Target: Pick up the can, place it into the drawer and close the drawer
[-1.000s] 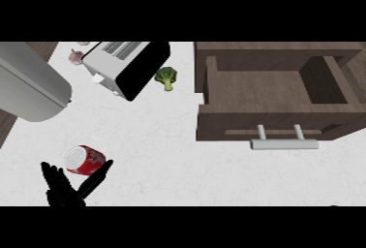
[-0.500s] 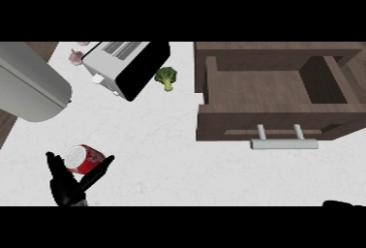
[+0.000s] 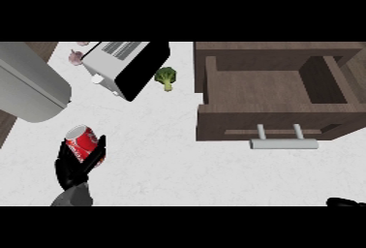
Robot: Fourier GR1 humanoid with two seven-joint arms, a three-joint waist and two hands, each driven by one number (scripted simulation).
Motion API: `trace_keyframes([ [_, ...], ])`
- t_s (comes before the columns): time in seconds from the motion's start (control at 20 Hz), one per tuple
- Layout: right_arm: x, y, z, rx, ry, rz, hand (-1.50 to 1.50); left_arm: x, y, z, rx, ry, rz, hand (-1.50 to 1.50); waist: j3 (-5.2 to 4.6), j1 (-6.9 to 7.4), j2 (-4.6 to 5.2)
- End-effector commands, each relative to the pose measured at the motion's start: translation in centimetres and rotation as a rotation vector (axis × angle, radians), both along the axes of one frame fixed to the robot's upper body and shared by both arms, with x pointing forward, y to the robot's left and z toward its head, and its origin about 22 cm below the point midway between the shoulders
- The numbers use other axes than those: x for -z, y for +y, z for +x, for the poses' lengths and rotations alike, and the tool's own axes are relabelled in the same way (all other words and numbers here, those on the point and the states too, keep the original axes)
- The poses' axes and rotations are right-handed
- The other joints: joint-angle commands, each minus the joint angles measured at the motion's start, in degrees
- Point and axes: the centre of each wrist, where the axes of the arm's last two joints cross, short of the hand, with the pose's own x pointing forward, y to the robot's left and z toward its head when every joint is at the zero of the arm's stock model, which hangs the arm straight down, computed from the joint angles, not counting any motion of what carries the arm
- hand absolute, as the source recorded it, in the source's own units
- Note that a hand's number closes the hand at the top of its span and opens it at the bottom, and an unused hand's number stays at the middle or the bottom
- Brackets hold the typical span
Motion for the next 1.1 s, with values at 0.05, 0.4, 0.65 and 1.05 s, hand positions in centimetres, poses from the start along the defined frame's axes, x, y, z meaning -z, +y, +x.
trace_keyframes([
  [0.05,0.1,0.0,-0.4,0.006,-0.009,-0.010,-1.50,0.8,0.7,-0.4,0.042,-0.039,-0.017,1.50,-0.09,-0.01,0.05],
  [0.4,-0.8,0.5,0.7,-0.023,-0.018,-0.015,-1.50,-3.4,-5.8,7.0,0.597,-0.050,0.017,1.50,-0.20,-2.79,0.46],
  [0.65,-1.7,0.2,0.5,0.009,-0.040,-0.027,-1.50,-4.7,-9.0,9.6,0.692,-0.102,-0.030,1.50,-0.15,-1.25,0.31],
  [1.05,-1.8,-0.5,-0.2,0.047,-0.027,-0.034,-1.50,-9.9,-11.8,12.7,0.774,-0.130,0.001,1.50,-0.04,0.18,-0.17],
])
